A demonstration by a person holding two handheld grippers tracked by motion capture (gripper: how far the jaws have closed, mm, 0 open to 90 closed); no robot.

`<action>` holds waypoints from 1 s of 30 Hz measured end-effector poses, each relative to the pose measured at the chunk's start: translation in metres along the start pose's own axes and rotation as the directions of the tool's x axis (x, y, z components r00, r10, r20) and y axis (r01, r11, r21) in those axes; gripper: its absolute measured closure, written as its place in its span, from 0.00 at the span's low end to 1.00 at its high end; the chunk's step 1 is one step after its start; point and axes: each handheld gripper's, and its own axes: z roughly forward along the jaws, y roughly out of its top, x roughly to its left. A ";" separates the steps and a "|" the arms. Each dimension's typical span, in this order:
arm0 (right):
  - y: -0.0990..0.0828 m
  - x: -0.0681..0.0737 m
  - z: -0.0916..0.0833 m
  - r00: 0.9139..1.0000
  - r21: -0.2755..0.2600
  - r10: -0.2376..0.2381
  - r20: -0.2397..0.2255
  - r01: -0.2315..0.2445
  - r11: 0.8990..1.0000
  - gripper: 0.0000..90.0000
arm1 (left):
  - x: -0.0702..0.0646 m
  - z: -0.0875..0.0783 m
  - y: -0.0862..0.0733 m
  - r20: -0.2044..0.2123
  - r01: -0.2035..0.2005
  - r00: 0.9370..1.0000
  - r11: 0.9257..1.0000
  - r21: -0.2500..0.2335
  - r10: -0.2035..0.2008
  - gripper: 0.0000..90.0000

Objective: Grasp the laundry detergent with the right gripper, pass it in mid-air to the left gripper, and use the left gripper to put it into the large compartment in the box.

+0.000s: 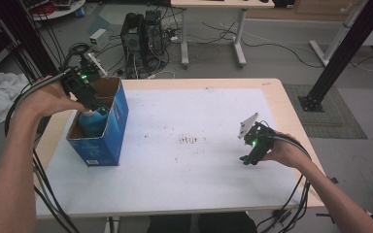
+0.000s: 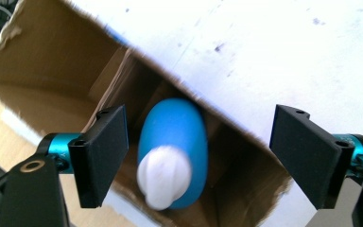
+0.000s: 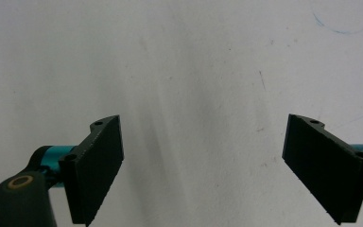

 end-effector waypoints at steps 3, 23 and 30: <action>0.000 0.000 -0.001 1.000 0.001 -0.002 -0.003 0.002 1.000 0.14 | -0.007 -0.003 0.008 0.004 -0.020 1.000 1.000 -0.020 0.020 0.22; 0.003 -0.001 0.000 1.000 -0.015 0.002 0.010 -0.002 1.000 0.14 | -0.062 0.019 0.071 0.054 -0.238 0.969 0.970 -0.048 0.240 0.18; 0.005 -0.002 -0.002 1.000 -0.004 -0.009 0.000 0.009 1.000 0.14 | -0.099 0.063 0.092 0.118 -0.293 0.948 0.955 -0.051 0.297 0.18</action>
